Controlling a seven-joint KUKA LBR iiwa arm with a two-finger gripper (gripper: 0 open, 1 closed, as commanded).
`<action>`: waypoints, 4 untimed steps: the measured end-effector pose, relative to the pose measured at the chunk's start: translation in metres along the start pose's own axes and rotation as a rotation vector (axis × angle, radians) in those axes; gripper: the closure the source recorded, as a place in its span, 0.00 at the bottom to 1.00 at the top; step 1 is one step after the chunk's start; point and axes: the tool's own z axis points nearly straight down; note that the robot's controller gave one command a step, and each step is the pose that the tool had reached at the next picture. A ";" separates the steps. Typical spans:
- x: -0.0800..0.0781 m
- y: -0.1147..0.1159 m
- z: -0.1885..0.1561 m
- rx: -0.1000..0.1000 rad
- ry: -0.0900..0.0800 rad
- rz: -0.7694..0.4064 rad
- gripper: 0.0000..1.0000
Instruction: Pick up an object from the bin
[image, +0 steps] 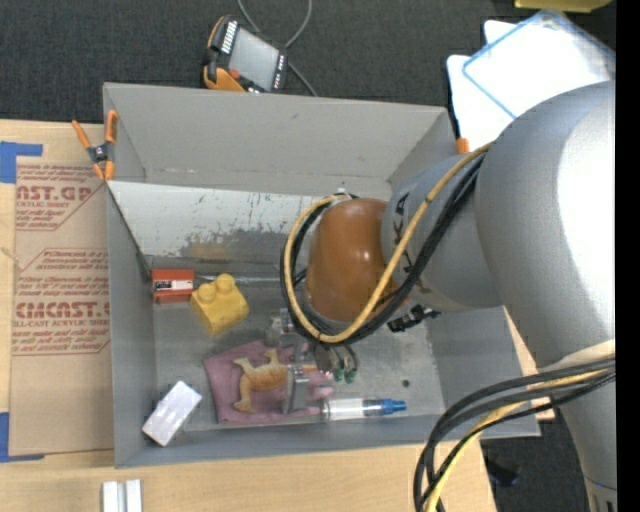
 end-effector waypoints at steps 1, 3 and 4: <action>0.008 -0.005 0.007 -0.002 -0.027 -0.065 0.00; 0.000 0.000 0.000 -0.002 -0.007 -0.010 1.00; 0.000 0.001 -0.002 -0.002 -0.008 -0.010 1.00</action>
Offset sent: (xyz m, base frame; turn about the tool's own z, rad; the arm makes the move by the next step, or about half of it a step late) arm -0.0010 -0.0005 -0.0007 -0.0094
